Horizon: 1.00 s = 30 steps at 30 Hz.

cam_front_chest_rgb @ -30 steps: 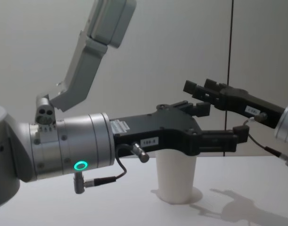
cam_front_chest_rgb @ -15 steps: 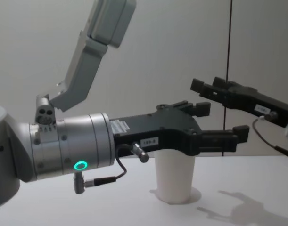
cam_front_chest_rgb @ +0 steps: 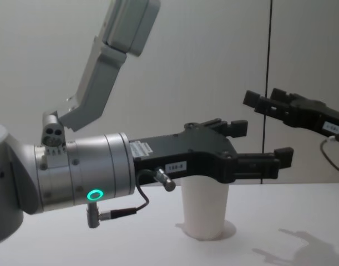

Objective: Place the pen into the pen holder.

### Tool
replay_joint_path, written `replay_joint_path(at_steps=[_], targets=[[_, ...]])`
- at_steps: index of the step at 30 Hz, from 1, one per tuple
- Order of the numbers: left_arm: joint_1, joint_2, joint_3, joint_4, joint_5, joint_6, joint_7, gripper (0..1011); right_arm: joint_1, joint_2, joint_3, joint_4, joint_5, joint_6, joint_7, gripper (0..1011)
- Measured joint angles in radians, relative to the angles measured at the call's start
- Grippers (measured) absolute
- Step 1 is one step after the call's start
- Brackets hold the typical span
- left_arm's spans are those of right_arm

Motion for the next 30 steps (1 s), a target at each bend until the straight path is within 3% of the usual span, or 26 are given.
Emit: replay_joint_path(at_steps=[14, 30], targets=[[0.000, 0.000, 0.000, 0.000, 0.000, 0.000, 0.000, 1000, -0.037, 0.024, 0.012, -0.056, 0.000, 0.013, -0.027, 1001], [0.000, 0.000, 0.000, 0.000, 0.000, 0.000, 0.000, 1000, -0.049, 0.031, 0.016, -0.075, 0.000, 0.017, -0.035, 1001]])
